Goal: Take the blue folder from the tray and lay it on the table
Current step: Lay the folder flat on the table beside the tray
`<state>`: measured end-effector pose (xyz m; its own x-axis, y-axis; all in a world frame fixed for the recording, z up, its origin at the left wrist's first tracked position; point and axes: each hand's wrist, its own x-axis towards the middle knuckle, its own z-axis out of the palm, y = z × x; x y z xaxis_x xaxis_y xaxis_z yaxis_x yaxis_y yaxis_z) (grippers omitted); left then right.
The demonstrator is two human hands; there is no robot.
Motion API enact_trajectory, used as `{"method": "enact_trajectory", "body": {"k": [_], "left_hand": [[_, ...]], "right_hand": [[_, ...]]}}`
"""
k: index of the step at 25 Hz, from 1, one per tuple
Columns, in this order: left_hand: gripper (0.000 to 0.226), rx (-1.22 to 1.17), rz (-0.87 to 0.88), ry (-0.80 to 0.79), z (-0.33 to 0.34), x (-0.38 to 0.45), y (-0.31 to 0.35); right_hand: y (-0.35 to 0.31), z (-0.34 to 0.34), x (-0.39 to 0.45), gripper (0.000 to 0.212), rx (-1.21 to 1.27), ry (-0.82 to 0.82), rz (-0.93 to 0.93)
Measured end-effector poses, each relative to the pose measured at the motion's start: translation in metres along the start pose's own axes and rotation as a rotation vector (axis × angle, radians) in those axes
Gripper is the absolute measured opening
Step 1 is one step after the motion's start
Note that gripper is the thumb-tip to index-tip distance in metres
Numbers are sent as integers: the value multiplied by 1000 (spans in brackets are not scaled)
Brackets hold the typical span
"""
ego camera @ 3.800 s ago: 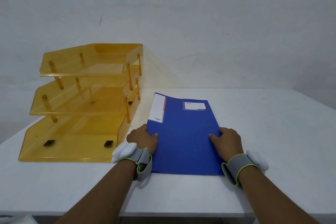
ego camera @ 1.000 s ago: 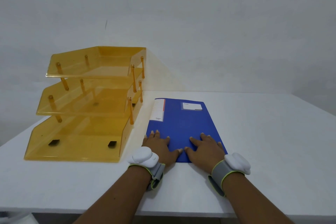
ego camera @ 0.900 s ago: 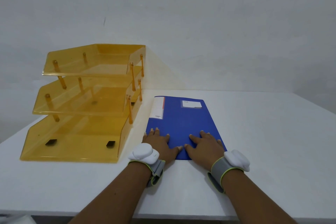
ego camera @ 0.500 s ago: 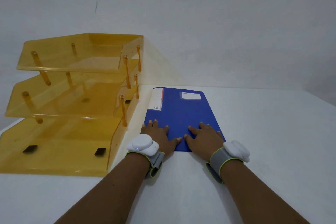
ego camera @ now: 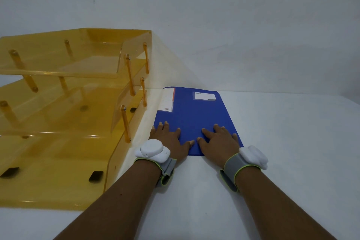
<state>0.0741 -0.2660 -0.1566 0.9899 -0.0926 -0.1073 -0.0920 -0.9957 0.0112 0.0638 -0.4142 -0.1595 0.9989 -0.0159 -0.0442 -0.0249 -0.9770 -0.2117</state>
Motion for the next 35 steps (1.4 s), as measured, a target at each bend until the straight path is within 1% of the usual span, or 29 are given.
{"method": "enact_trajectory", "body": {"k": [24,35], "left_hand": [[77,-5,-2,23,0,18,-4],[76,-34,2,20,-2,18,-6]], "right_hand": [[-2,0,18,54,3,12,-8],[0,-4,18,58,-16,-48,-28]]}}
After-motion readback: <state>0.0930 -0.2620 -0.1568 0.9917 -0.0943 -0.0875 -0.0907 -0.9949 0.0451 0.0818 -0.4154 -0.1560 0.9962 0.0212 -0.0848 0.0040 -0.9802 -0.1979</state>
